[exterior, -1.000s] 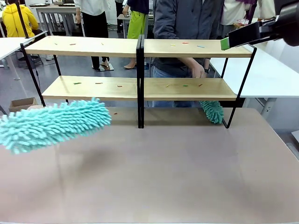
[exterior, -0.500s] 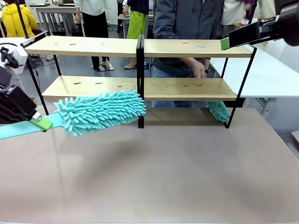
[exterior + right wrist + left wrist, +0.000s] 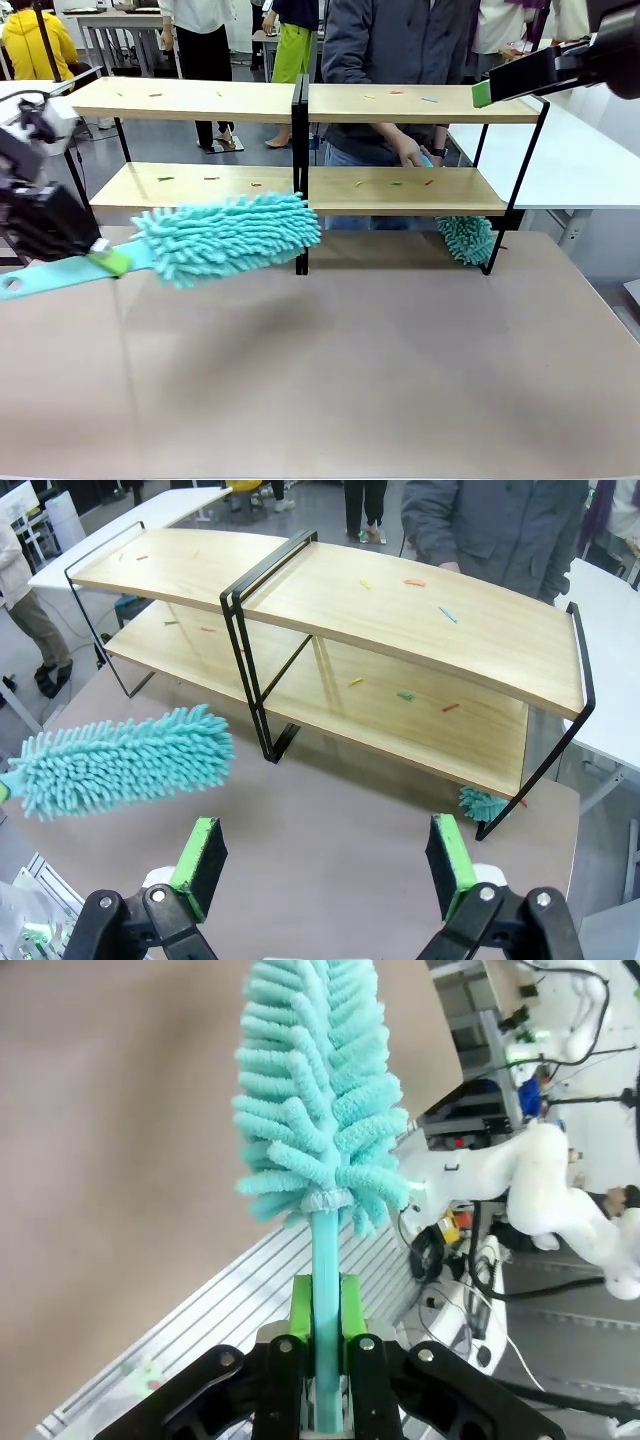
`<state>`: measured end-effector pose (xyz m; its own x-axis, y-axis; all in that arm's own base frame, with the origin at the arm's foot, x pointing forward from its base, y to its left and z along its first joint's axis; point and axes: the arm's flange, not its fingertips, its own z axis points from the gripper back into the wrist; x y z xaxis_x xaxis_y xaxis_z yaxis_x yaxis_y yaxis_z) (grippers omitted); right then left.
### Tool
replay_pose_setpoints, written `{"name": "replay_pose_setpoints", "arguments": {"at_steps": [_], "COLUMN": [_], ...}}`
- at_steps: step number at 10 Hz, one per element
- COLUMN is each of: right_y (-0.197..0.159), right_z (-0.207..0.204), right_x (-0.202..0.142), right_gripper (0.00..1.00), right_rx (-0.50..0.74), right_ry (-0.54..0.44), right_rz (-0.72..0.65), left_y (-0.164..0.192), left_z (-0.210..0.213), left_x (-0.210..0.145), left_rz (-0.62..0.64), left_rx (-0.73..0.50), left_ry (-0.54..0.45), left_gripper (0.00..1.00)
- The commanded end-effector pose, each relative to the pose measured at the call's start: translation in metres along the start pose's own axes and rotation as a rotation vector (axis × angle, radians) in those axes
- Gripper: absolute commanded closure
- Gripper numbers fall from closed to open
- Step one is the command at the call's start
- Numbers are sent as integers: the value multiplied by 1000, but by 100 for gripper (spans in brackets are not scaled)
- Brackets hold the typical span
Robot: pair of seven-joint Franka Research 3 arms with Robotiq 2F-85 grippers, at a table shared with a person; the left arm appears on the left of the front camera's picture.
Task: Clean the shelves.
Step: Clean a randomly selected level of the Shelf with the Duster.
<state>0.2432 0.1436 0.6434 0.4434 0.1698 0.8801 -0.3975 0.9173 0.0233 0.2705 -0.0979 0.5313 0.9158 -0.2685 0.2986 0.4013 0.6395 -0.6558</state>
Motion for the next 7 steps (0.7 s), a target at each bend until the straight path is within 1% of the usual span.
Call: {"name": "replay_pose_setpoints", "arguments": {"at_steps": [1, 2, 3, 5, 6, 7], "right_y": [0, 0, 0, 0, 0, 0], "right_z": [-1, -1, -1, -1, -1, -1], "right_x": [1, 1, 1, 1, 1, 1], "right_gripper": [0, 0, 0, 0, 0, 0], "right_rx": [0, 0, 0, 0, 0, 0], "right_ry": [-1, -1, -1, -1, -1, -1], "right_rz": [-2, -2, -2, -2, -2, -2], "left_y": [-25, -38, -52, -67, -68, -68], "left_z": [-41, -52, -63, -87, -99, -101], "left_x": [5, 7, 9, -1, -5, -8], "left_rz": [-33, -23, -23, -48, -30, 12], "left_rx": [32, 42, 70, 113, 105, 162], "left_ry": [-55, -153, -256, -202, -244, -304], "left_gripper": [87, 91, 91, 91, 91, 91]}}
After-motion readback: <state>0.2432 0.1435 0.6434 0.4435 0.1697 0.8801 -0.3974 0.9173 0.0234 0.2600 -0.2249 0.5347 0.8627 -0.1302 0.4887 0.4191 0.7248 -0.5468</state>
